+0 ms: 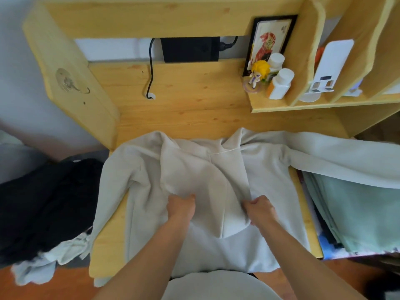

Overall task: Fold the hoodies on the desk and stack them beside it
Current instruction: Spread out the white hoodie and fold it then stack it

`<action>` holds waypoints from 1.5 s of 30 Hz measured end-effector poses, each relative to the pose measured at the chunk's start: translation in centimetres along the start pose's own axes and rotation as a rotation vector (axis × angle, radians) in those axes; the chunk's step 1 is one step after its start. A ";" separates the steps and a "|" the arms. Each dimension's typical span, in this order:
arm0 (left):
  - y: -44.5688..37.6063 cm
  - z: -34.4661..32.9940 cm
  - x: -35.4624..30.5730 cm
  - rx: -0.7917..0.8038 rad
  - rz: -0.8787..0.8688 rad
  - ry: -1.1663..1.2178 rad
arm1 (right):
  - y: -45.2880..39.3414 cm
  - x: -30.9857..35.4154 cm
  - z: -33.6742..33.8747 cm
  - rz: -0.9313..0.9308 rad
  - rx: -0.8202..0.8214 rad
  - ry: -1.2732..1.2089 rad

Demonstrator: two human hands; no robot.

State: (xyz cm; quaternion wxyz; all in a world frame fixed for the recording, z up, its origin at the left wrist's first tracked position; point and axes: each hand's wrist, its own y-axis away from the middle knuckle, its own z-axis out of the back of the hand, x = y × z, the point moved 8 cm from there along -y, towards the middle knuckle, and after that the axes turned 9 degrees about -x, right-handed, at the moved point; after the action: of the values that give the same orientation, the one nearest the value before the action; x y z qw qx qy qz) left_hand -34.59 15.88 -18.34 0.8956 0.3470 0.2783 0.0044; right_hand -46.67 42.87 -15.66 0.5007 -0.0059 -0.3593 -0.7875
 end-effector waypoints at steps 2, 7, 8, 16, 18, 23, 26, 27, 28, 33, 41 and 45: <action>0.4 0.2 0.2 -0.049 0.013 -0.085 | 0.3 -0.8 -1.0 -0.068 0.018 -0.035; -1.1 0.4 0.1 -0.098 -0.068 -0.232 | 1.6 0.6 0.1 0.111 -0.068 -0.223; -1.4 0.3 -0.1 -0.096 -0.121 -0.319 | 1.9 1.0 0.4 0.115 -0.047 -0.311; -1.2 -0.3 -1.9 -0.034 -0.294 -0.453 | 2.8 3.2 1.1 0.013 0.167 -0.760; -1.3 0.9 -1.9 0.006 -0.255 -0.169 | 2.0 2.4 1.5 -0.061 0.150 -0.800; 1.3 7.1 -0.2 0.321 -0.079 0.871 | -0.3 0.1 1.4 -0.129 0.178 -0.866; 1.5 7.0 4.8 0.393 0.141 0.828 | -0.5 -1.8 -0.7 -0.284 0.245 -0.828; 0.8 6.7 7.3 0.299 0.216 0.656 | -0.4 -2.1 -1.2 -0.316 0.244 -0.793; -0.1 6.7 9.2 0.178 0.267 0.514 | -0.5 -2.3 -1.6 -0.326 0.240 -0.769; -2.0 5.9 6.9 -0.026 0.181 0.268 | -0.2 -1.5 -2.0 -0.284 0.253 -0.703; 1.0 2.7 3.7 0.224 0.424 0.693 | 1.9 0.6 -3.3 -0.356 0.385 -0.695; 3.3 5.2 -1.5 0.438 0.374 1.013 | 2.2 5.8 0.5 -0.296 0.456 -1.048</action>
State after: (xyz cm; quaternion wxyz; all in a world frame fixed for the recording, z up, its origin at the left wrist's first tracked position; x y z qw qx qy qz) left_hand -32.59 14.82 -12.40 0.5424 0.5219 0.6004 0.2701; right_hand -48.02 38.04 -11.93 0.1301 -0.2360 -0.7161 -0.6438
